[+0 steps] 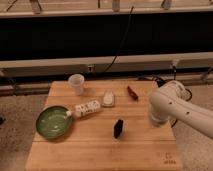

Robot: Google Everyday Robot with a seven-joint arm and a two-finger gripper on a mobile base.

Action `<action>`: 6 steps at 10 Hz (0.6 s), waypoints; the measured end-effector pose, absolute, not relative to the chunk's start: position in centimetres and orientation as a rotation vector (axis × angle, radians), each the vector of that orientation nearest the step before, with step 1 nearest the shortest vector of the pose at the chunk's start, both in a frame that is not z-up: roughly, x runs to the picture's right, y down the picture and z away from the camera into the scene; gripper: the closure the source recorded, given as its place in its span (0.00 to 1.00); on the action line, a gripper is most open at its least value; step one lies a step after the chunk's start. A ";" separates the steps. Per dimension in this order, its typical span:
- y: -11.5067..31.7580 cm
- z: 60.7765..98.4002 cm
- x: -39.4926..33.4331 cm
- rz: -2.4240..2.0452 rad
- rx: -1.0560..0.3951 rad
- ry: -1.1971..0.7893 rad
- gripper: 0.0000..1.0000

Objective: Knock the eraser over

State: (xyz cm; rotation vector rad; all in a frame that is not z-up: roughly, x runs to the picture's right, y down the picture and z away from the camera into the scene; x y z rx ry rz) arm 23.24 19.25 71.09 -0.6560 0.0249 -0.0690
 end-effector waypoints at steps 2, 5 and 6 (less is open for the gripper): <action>19.9 71.7 21.3 -0.106 -0.665 0.017 1.00; 20.4 72.1 18.2 -0.141 -0.666 0.004 1.00; 20.5 72.1 17.8 -0.155 -0.672 0.007 1.00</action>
